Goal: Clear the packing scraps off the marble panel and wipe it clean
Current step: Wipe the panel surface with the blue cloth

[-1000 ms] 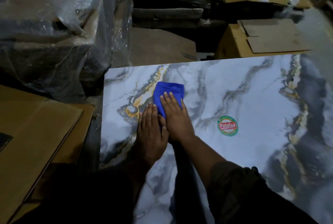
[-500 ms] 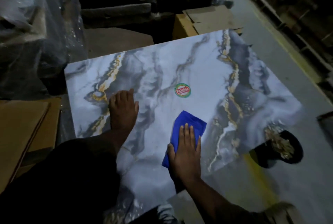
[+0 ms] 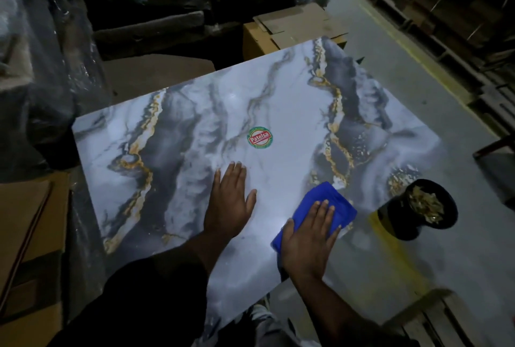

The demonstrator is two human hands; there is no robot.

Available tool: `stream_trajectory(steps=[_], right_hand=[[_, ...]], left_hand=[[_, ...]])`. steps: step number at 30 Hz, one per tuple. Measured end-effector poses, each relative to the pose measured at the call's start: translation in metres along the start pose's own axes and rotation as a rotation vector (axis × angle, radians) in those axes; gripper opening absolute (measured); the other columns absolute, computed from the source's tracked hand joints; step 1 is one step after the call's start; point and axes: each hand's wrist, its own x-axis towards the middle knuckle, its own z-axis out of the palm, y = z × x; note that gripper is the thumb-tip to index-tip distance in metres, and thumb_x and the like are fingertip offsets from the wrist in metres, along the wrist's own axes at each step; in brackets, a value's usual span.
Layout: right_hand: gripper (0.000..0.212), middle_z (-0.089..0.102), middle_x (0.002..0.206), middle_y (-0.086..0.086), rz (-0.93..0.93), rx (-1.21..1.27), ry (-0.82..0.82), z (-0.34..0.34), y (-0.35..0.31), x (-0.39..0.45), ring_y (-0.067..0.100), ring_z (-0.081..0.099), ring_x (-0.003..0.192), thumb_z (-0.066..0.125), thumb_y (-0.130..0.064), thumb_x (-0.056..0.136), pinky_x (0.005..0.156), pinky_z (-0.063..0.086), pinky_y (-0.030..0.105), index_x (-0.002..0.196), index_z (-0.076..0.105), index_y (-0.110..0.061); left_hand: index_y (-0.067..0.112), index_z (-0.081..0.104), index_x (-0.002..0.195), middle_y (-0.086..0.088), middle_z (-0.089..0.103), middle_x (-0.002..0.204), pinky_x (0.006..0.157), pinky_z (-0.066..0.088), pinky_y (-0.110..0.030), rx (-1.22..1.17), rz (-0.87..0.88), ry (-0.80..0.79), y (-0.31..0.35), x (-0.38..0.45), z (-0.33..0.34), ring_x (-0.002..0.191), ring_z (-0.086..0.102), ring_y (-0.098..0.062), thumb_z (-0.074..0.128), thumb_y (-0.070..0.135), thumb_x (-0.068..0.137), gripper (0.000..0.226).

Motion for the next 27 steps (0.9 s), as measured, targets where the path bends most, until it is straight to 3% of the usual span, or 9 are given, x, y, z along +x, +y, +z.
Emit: stream_trajectory(steps=[8,13,17,19,22,27], right_hand=[[0.084,0.018,0.166,0.020,-0.043,-0.006,0.003,0.011,-0.057,0.092,0.034,0.012,0.156,0.044,-0.052,0.098,0.122,0.011,0.062,0.159,0.019,0.000],[0.082,0.011,0.169,0.011,-0.501,0.026,-0.097,0.013,-0.105,0.113,0.025,0.005,0.157,0.019,-0.050,0.090,0.125,0.007,0.056,0.161,0.017,-0.008],[0.080,0.015,0.169,0.003,-0.720,0.114,-0.144,0.004,-0.065,0.088,0.019,0.005,0.157,0.037,-0.040,0.086,0.125,0.015,0.053,0.161,0.023,-0.014],[0.084,0.013,0.170,0.002,-0.683,0.093,-0.132,0.002,-0.026,0.066,0.019,0.004,0.157,0.045,-0.039,0.084,0.124,0.016,0.053,0.161,0.022,-0.015],[0.084,0.015,0.169,0.007,-0.416,0.032,-0.059,-0.004,0.023,0.058,0.024,0.009,0.157,0.040,-0.044,0.087,0.124,0.015,0.054,0.161,0.021,-0.011],[0.084,0.026,0.165,0.016,-0.119,0.033,-0.012,-0.003,-0.020,0.140,0.030,0.018,0.155,0.031,-0.050,0.089,0.121,0.019,0.060,0.157,0.028,-0.001]], left_hand=[[0.002,0.047,0.149,-0.014,0.044,0.158,0.124,0.024,-0.052,0.000,0.002,0.000,0.001,0.000,0.002,0.150,0.036,-0.025,0.043,0.033,0.102,0.057],[-0.002,0.035,0.154,-0.018,0.032,0.163,0.126,0.021,-0.049,-0.122,-0.036,0.056,0.000,0.000,0.003,0.154,0.026,-0.026,0.040,0.033,0.103,0.062],[-0.005,0.034,0.154,-0.021,0.031,0.163,0.126,0.021,-0.051,-0.141,-0.030,0.072,0.001,0.000,0.000,0.154,0.026,-0.029,0.041,0.032,0.101,0.066],[-0.007,0.038,0.151,-0.022,0.035,0.161,0.124,0.023,-0.054,-0.108,-0.004,0.070,0.001,0.000,0.002,0.152,0.030,-0.033,0.042,0.031,0.099,0.064],[-0.008,0.047,0.145,-0.023,0.041,0.157,0.121,0.026,-0.059,-0.092,0.014,0.061,-0.001,0.002,0.005,0.149,0.035,-0.036,0.044,0.029,0.096,0.062],[-0.011,0.050,0.142,-0.025,0.043,0.154,0.120,0.028,-0.060,-0.104,0.034,0.094,-0.001,0.001,0.005,0.148,0.037,-0.038,0.048,0.026,0.095,0.060]])
